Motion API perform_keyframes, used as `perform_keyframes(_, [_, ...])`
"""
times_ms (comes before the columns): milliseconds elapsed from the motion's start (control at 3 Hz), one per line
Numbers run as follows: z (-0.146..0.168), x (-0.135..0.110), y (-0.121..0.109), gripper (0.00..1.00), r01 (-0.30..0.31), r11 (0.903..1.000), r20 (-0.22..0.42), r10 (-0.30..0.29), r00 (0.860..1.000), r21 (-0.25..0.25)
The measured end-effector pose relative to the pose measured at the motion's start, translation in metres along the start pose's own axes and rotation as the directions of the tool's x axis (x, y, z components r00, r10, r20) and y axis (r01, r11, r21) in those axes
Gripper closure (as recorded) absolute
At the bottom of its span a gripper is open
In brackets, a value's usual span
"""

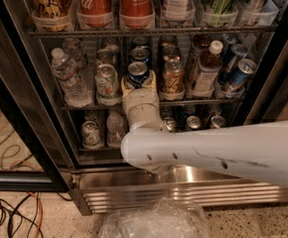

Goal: Pick pepsi can from middle shelf of fridge

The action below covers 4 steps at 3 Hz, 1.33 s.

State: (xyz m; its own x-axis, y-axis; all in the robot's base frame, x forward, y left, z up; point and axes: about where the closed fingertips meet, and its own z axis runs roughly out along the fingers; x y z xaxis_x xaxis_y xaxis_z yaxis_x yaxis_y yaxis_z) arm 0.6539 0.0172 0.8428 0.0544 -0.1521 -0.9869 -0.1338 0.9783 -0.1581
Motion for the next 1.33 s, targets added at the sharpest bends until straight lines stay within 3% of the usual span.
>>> perform_keyframes(333, [-0.007, -0.015, -0.007, 1.00, 0.009, 1.0000, 0.013, -0.009, 1.000, 0.000])
perform_keyframes(667, [-0.023, -0.049, -0.010, 1.00, -0.001, 0.9991, 0.053, 0.003, 0.999, -0.043])
perform_keyframes(1000, [-0.048, -0.081, -0.010, 1.00, -0.016, 0.9919, 0.073, 0.026, 0.997, -0.126])
perform_keyframes(1333, [-0.072, -0.079, -0.014, 1.00, -0.024, 0.9751, 0.038, 0.033, 0.999, -0.221])
